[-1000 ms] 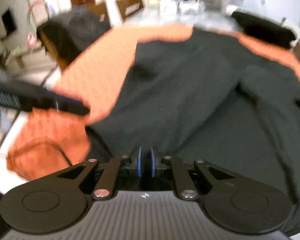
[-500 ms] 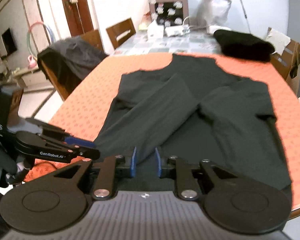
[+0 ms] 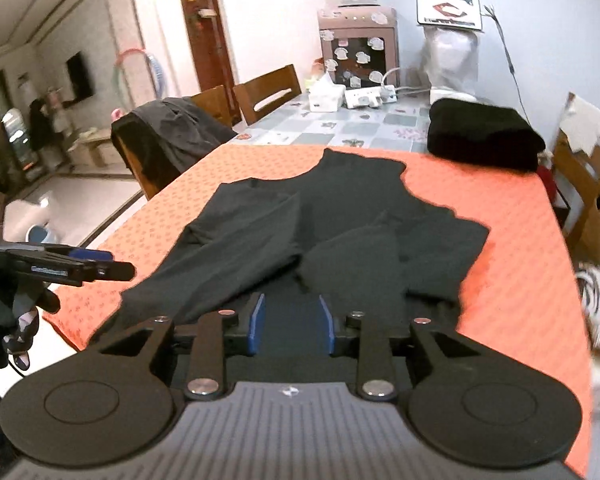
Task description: Fold clothes
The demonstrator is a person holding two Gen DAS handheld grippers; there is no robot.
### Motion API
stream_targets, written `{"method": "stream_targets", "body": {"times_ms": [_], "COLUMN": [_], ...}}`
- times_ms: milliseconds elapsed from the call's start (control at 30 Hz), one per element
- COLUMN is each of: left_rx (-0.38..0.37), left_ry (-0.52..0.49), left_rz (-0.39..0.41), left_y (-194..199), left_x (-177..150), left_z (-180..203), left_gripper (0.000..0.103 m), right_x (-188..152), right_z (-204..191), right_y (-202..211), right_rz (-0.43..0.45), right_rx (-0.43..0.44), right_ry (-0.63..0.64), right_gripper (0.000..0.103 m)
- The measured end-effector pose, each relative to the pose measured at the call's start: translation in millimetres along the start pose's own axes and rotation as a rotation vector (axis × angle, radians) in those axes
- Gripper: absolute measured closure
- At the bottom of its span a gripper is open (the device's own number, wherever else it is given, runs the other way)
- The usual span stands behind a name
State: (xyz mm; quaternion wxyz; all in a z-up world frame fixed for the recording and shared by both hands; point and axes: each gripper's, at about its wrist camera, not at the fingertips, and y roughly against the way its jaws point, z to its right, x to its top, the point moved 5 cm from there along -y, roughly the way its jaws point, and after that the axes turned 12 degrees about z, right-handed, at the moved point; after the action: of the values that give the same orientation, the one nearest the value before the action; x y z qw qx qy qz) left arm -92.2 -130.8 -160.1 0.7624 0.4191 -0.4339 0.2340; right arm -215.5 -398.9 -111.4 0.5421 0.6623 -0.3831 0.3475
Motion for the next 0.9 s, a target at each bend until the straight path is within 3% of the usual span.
{"method": "stream_targets", "body": {"times_ms": [367, 533, 667, 900], "left_rx": [0.016, 0.081, 0.18, 0.472], "left_ry": [0.026, 0.006, 0.031, 0.155], "left_rz": [0.038, 0.047, 0.082, 0.147], "left_y": [-29.6, -44.1, -42.2, -15.1], "left_x": [-2.6, -5.8, -19.1, -55.8], "left_z": [71.7, 101.7, 131.3, 207.3], "left_gripper": [0.0, 0.0, 0.0, 0.0], "right_x": [32.4, 39.4, 44.5, 52.7], "right_z": [94.2, 132.4, 163.1, 217.6], "right_y": [6.3, -6.1, -15.9, -32.1], "right_rz": [-0.004, -0.021, -0.035, -0.06], "right_rx": [0.073, 0.188, 0.286, 0.456], "right_ry": [0.042, 0.138, 0.218, 0.357], "right_gripper": [0.054, 0.047, 0.047, 0.047]}}
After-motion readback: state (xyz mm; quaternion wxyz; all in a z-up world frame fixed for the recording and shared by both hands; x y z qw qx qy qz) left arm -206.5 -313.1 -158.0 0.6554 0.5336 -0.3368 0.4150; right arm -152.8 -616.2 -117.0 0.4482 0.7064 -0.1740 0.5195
